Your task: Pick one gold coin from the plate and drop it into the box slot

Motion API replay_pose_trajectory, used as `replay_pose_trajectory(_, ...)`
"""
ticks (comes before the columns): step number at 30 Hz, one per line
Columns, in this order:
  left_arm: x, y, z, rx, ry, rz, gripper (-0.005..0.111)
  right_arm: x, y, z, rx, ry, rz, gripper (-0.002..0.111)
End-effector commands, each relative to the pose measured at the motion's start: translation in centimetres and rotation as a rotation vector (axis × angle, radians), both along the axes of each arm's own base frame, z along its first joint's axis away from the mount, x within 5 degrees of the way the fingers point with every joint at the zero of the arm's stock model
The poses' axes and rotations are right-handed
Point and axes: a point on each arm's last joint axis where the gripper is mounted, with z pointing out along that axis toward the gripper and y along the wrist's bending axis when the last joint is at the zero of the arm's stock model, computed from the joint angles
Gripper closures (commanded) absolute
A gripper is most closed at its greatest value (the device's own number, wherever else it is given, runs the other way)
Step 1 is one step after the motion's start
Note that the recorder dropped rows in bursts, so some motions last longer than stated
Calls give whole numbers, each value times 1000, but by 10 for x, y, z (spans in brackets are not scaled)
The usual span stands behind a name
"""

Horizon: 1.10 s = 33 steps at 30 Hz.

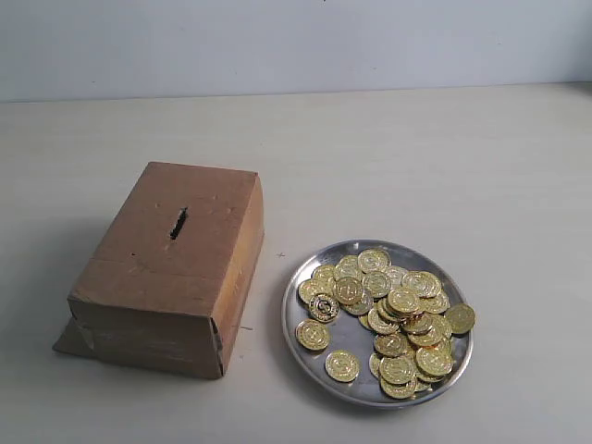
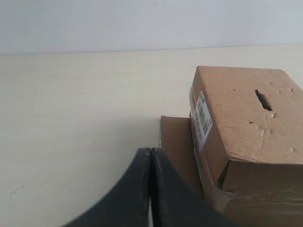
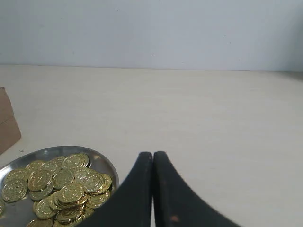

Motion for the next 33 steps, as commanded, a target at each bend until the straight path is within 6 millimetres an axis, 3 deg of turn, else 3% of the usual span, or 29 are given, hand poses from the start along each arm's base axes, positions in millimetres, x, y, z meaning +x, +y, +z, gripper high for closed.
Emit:
replay_pose_trajectory(1, 0, 0, 0, -7, -10, 2, 107, 0, 0, 0, -4, -12, -5, 108)
replay_pose_trajectory(22, 0, 0, 0, 18, -19, -5, 107, 0, -1, 0, -17, -13, -5, 108)
replay_pose_trajectory(25, 1, -1, 5, -48, -59, 2, 107, 2, -1, 7, -26, -93, -10, 108)
replay_pose_trajectory(27, 1, -3, 10, -191, -83, 6, 107, 2, -1, 20, 143, -228, -27, 108)
replay_pose_trajectory(28, 2, -2, 15, -196, -142, 17, 107, 2, -1, 26, 341, -282, -43, 108)
replay_pose_trajectory(30, 3, 1, 25, -315, -226, 52, 107, 2, -3, 34, 430, -358, -57, 108)
replay_pose_trajectory(31, 3, 1, 26, -432, -215, 65, 107, 1, -5, 36, 508, -379, -67, 108)
replay_pose_trajectory(33, 3, -2, 22, -503, -147, 57, 107, 1, -6, 36, 645, -375, -80, 108)
